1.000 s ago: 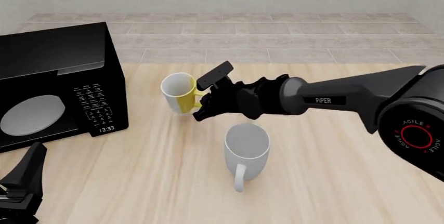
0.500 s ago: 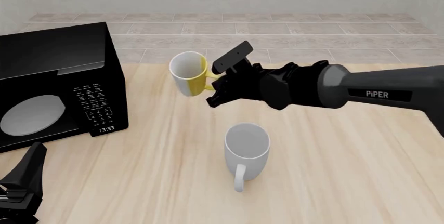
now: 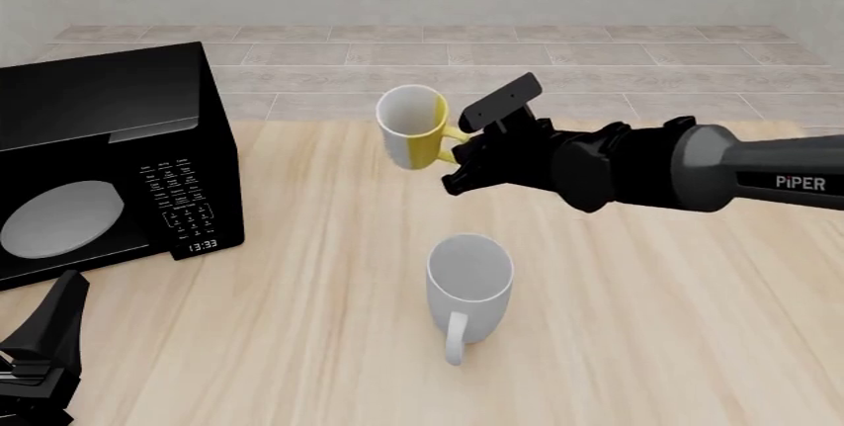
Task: Put the yellow and white mug to the front of the white mug.
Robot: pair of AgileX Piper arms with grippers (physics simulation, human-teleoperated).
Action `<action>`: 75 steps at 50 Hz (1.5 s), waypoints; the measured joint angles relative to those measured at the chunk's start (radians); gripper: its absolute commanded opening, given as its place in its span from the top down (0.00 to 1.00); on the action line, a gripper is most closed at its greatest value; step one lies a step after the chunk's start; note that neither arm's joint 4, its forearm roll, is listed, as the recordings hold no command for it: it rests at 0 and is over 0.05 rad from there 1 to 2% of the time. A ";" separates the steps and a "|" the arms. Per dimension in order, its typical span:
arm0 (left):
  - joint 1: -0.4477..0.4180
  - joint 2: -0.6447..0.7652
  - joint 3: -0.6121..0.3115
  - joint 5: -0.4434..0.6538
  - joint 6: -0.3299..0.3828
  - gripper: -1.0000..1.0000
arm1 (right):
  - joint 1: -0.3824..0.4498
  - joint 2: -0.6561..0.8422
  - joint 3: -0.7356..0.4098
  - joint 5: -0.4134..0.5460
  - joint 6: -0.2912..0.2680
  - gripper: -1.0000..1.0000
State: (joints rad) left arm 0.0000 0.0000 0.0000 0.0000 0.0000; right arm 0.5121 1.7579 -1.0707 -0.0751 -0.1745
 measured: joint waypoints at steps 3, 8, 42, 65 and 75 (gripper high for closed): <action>0.000 0.000 0.000 0.000 0.000 0.00 | -0.013 -0.006 0.018 -0.011 0.004 1.00; 0.000 0.000 0.000 0.000 0.000 0.00 | -0.033 -0.010 0.043 -0.029 0.012 1.00; 0.000 0.000 0.000 0.000 0.000 0.00 | -0.139 0.046 0.135 -0.149 0.077 1.00; 0.000 0.000 0.000 0.000 0.000 0.00 | -0.157 0.154 0.122 -0.203 0.103 1.00; 0.000 0.000 0.000 0.000 0.000 0.00 | -0.167 0.197 0.112 -0.218 0.113 1.00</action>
State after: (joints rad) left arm 0.0000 0.0000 0.0000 0.0000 0.0000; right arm 0.3455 1.9553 -0.9587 -0.2935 -0.0620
